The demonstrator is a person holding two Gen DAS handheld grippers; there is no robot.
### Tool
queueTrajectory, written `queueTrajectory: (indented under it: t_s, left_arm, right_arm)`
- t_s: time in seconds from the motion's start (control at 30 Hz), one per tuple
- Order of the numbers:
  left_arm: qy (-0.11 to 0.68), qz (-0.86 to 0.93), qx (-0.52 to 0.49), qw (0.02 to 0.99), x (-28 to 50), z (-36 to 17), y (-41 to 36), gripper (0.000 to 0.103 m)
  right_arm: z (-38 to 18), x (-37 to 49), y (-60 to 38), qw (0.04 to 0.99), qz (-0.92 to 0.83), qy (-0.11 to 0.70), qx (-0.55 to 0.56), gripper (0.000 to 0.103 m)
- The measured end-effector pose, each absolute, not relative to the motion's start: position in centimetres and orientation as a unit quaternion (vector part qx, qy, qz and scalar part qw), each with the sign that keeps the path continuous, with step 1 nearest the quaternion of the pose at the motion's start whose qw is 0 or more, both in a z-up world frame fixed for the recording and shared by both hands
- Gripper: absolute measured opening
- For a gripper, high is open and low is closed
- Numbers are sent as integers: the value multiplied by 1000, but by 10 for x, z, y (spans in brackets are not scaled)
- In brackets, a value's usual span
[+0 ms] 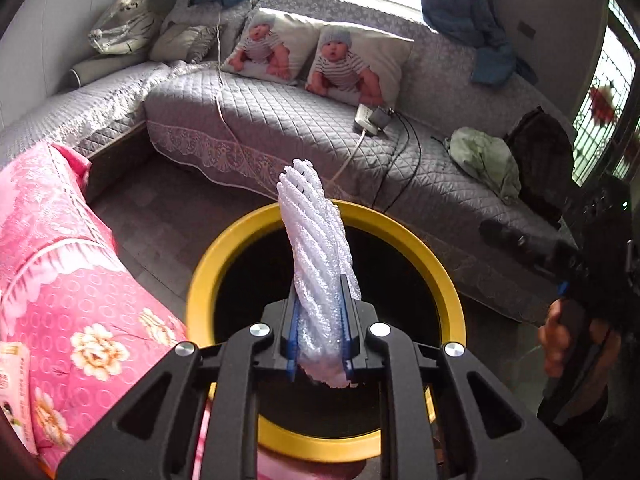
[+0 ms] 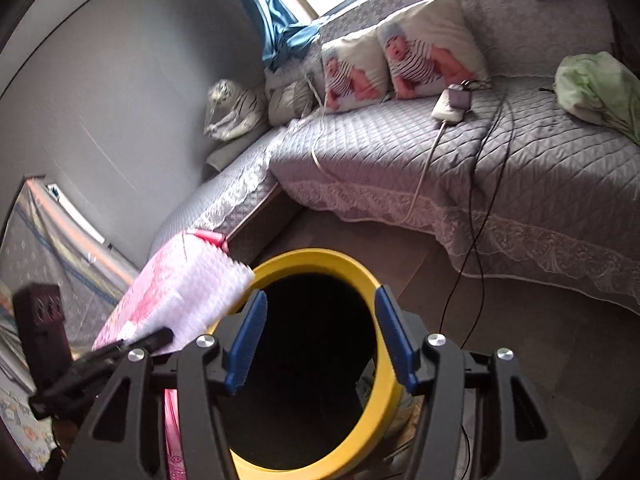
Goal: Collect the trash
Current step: 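Carry both items over the yellow bin and open both grippers to drop them, then move the right gripper back to the bed and grasp the white tissue pack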
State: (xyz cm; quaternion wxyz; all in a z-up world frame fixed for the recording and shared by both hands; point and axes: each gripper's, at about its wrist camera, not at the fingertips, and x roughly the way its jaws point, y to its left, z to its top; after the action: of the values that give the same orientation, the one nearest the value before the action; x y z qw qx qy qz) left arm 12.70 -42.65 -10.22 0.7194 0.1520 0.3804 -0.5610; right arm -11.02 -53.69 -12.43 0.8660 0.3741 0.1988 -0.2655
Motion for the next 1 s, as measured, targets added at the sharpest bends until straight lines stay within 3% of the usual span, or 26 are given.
queueTrajectory:
  t_s: [0.07,0.1,0.13,0.3,0.6,0.8,1.0]
  left_arm:
    - [379,-560,150,721,124,-107,-426,45]
    - [374,-552,145,731,123,-106,-422,78]
    - [360,-544,133,746,123,-103,-416,88]
    - [331,-522,96,781,128,-80,-382,94]
    - [213,-441,53,870,129,-5,-240,95]
    - [148,-342,-12,928,123,22,-101,95]
    - [95,-179,-38,979,107,24,39,95]
  right_arm:
    - [-121,-119,-541,866,-273,185,375,60]
    - [-119,-122,-543,867,-277,181,373,61]
    - [-118,-124,-544,867,-281,178,370,61]
    - [-113,-123,-542,873,-276,172,364,62]
    - [-87,-76,-490,922,-145,172,316,79]
    - [-57,-26,-411,962,29,171,210,89]
    - [-37,29,-277,947,251,199,22,95]
